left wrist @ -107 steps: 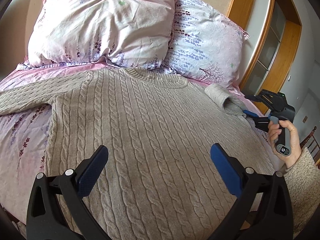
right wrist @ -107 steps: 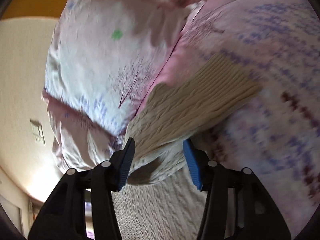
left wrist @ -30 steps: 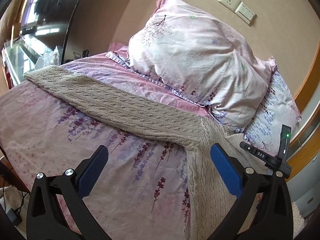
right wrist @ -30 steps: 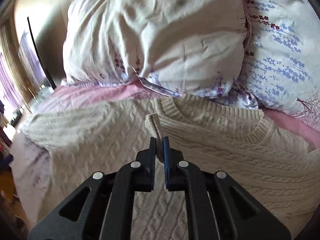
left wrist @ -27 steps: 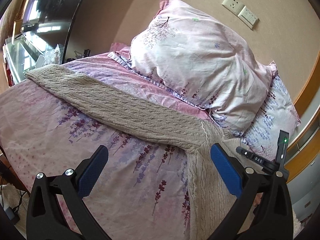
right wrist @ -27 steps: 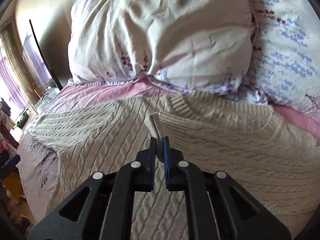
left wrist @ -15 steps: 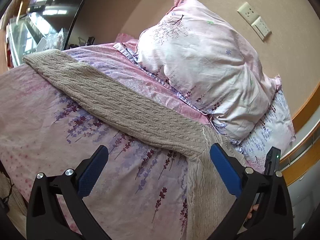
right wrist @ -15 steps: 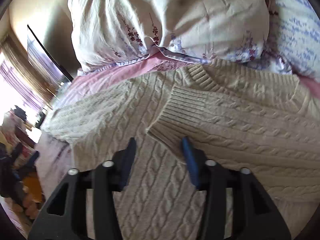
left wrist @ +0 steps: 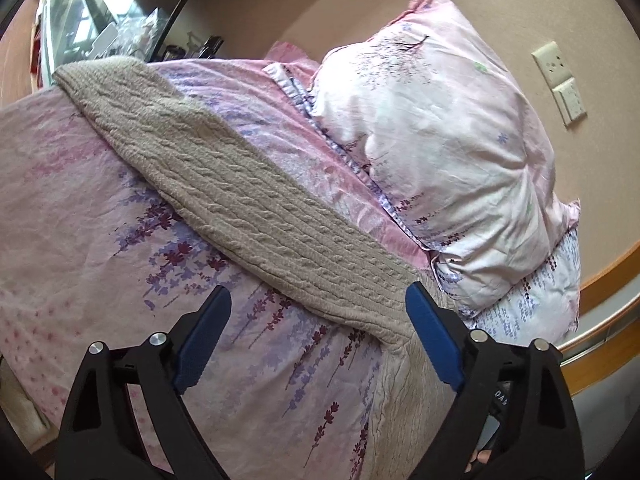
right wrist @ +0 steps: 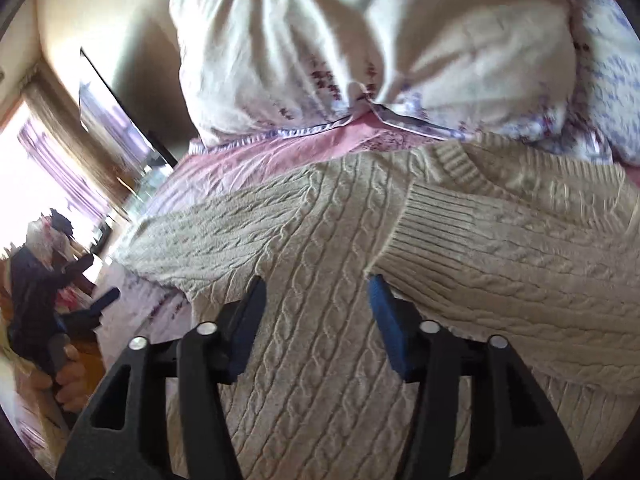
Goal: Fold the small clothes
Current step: 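Move the left tool to the other sleeve and grasp its cuff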
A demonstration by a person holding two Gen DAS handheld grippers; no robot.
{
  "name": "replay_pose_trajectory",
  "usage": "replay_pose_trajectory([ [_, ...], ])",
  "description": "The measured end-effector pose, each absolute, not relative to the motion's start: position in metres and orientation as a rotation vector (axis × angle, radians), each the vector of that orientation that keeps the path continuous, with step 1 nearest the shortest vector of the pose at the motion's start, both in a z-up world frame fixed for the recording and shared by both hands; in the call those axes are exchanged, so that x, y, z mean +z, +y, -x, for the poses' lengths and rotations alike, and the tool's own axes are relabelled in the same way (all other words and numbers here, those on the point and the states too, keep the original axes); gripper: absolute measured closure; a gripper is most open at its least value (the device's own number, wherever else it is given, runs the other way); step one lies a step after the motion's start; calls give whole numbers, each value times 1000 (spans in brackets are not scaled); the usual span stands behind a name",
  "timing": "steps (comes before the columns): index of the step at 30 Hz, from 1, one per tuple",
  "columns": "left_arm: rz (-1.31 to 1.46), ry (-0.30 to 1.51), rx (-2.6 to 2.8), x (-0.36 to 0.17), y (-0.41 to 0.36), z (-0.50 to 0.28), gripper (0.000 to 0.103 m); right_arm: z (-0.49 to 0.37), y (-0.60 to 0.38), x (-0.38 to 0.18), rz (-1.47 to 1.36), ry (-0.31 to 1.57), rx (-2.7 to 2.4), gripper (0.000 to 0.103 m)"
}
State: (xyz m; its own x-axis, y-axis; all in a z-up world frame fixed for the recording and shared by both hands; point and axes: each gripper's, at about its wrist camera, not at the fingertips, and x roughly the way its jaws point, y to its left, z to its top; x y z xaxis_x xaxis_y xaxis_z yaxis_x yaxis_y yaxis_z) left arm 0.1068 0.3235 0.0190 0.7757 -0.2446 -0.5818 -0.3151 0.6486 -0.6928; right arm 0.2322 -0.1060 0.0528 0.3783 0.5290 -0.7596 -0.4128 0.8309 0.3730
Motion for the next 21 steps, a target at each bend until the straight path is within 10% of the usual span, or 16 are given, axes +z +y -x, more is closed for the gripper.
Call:
replay_pose_trajectory([
  [12,760,803,-178,30,252,-127,16,-237,-206,67,-306,955,477,53],
  [21,795,826,-51,21,280,-127,16,-238,-95,56,-130,1001,629,48],
])
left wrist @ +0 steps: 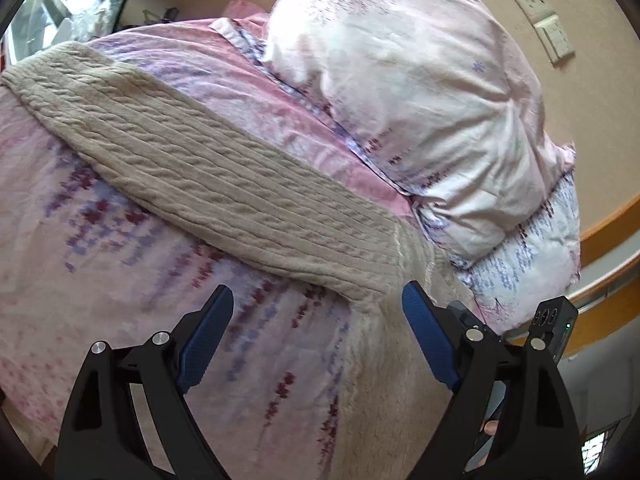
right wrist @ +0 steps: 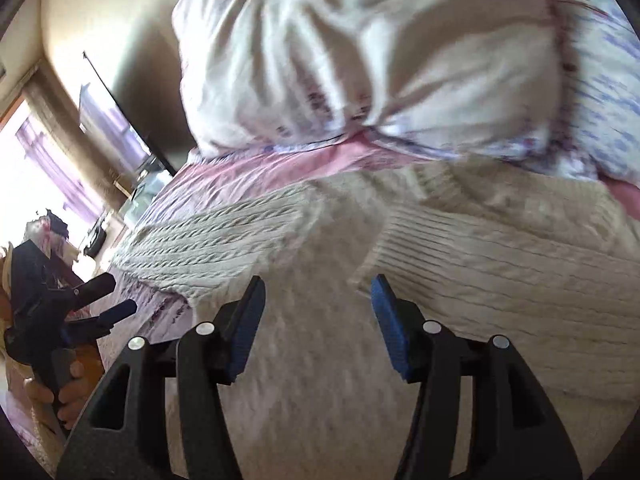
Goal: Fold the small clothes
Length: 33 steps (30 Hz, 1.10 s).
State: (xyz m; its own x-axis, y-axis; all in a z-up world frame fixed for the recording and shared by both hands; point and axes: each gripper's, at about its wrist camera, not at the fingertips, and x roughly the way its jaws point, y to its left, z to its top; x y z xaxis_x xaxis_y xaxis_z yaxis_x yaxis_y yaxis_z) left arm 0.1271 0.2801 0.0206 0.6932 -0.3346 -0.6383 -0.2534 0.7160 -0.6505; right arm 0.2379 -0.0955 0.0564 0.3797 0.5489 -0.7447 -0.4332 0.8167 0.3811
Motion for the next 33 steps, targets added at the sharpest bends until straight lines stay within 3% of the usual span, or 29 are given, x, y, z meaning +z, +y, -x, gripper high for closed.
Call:
replay_pose_trajectory([
  [5,880,844,57,7,321,-126,16,-241,-46,39,33,1037,581,48],
  [12,1050,783,156,-3,377,-124,22,-241,-40,29,24,1044,595,41],
  [20,1145,735,240,-7,418,-128,46,-241,-47,30,-13,1048,605,38],
  [25,1193,722,264,-16,435,-129,77,-242,-53,32,-48,1062,614,38],
  [31,1166,668,213,1,430,-136,94,-240,-73,42,-103,1065,630,38],
  [33,1143,649,191,12,425,-140,95,-239,-82,45,-116,1060,627,38],
])
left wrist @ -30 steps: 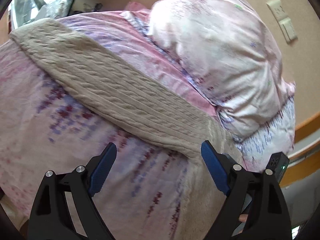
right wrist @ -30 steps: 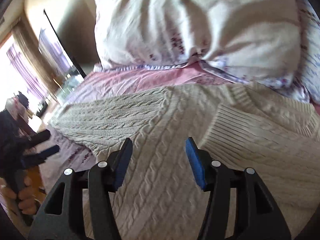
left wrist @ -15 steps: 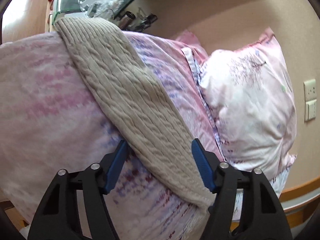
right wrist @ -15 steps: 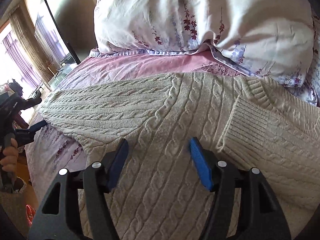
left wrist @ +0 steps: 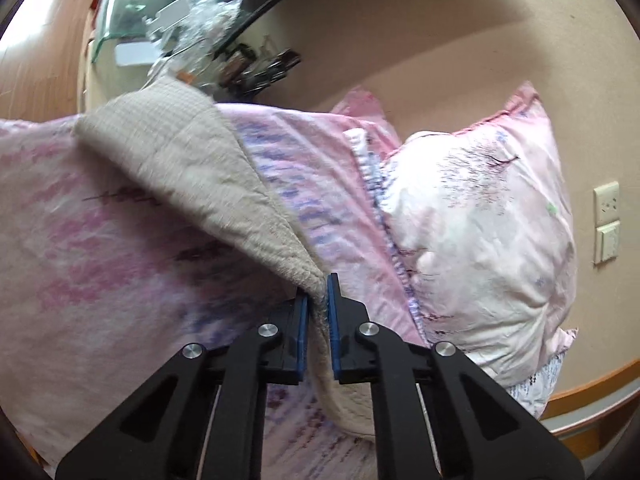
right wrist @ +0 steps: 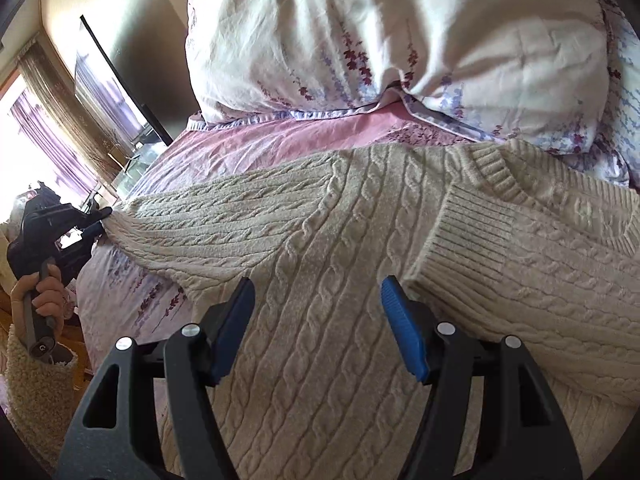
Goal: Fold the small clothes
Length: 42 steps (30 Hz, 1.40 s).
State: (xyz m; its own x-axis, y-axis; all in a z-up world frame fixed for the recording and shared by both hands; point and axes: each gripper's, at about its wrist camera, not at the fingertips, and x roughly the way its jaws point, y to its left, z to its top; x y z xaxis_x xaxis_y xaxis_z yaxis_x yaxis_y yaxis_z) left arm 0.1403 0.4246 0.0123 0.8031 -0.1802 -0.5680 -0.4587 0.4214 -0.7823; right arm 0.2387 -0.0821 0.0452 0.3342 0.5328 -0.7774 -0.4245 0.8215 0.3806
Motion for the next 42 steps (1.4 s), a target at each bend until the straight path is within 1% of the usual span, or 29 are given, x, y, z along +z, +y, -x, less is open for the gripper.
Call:
replay_pose_trajectory([
  [4,1063,616,117,40,404,-152,96,-237,-109,49,-147,1056,597,38],
  [9,956,585,-24,76,360,-170,96,-238,-146,56,-210,1048,557,38],
  [14,862,578,-240,106,288,-188,96,-239,-186,61,-283,1028,512,38],
  [18,815,610,-430,113,215,-204,96,-241,-216,57,-356,1038,486,38],
  [21,788,654,-538,106,166,-212,96,-243,-241,51,-429,1046,466,38],
  [24,745,723,-626,87,111,-220,96,-245,-263,48,-483,1042,440,38],
  [28,572,867,-628,46,39,-225,96,-245,-287,44,-526,1038,403,38],
  [31,432,966,-615,18,4,-227,95,-246,-299,41,-551,1037,391,39],
  [33,389,994,-607,10,-3,-229,93,-247,-301,41,-552,1033,396,40],
  [35,399,986,-606,8,-1,-231,88,-248,-298,41,-549,1022,407,40],
  [37,426,955,-594,13,8,-233,70,-248,-297,43,-551,1011,424,41],
  [38,439,942,-603,16,11,-232,66,-249,-295,44,-549,1007,430,42],
  [39,449,935,-619,22,13,-232,54,-249,-293,45,-544,1005,434,42],
  [40,456,933,-648,29,18,-229,40,-249,-289,47,-519,997,444,43],
  [42,484,934,-696,38,31,-222,28,-248,-276,53,-439,985,467,44],
])
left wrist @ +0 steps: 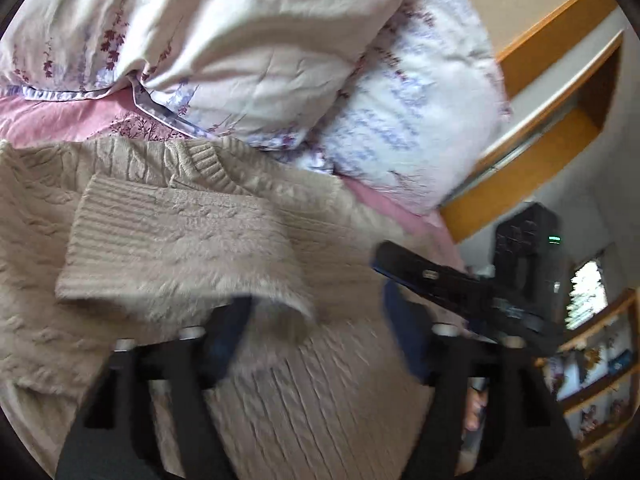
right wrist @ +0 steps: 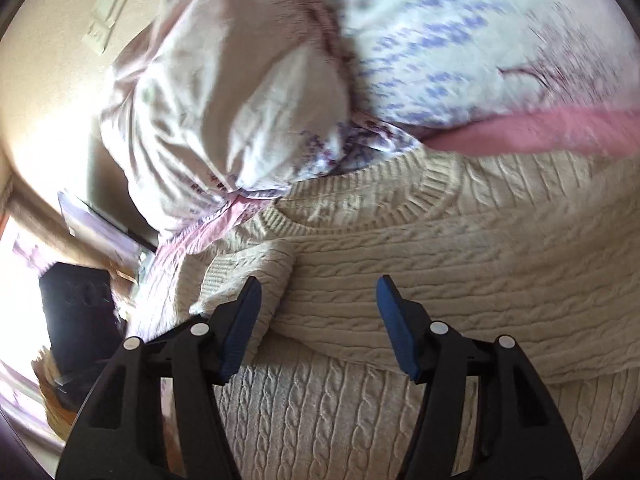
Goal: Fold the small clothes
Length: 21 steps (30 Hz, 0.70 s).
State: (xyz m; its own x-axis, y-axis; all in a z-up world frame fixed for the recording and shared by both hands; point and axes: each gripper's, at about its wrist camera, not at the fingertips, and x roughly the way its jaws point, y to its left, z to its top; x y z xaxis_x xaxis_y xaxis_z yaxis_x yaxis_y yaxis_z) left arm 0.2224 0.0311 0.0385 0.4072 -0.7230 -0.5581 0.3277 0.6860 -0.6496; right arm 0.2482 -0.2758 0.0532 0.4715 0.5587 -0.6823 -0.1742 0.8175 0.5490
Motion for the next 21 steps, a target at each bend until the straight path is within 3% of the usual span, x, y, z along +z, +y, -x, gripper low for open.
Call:
replay_pose_trajectory([
  [8,545,908,-360,54,162,-206,26,-222,-170,85,42,859,652,47],
  [13,613,982,-259,33,197,-210,27,-201,-90,69,380,811,675,61],
  [18,619,1031,-270,21,193,-212,27,-207,-52,45,527,833,639,69],
  [20,617,1039,-278,20,188,-214,27,-209,-51,41,526,836,632,76],
  [21,618,1041,-284,19,186,-215,27,-210,-51,41,519,832,623,85],
])
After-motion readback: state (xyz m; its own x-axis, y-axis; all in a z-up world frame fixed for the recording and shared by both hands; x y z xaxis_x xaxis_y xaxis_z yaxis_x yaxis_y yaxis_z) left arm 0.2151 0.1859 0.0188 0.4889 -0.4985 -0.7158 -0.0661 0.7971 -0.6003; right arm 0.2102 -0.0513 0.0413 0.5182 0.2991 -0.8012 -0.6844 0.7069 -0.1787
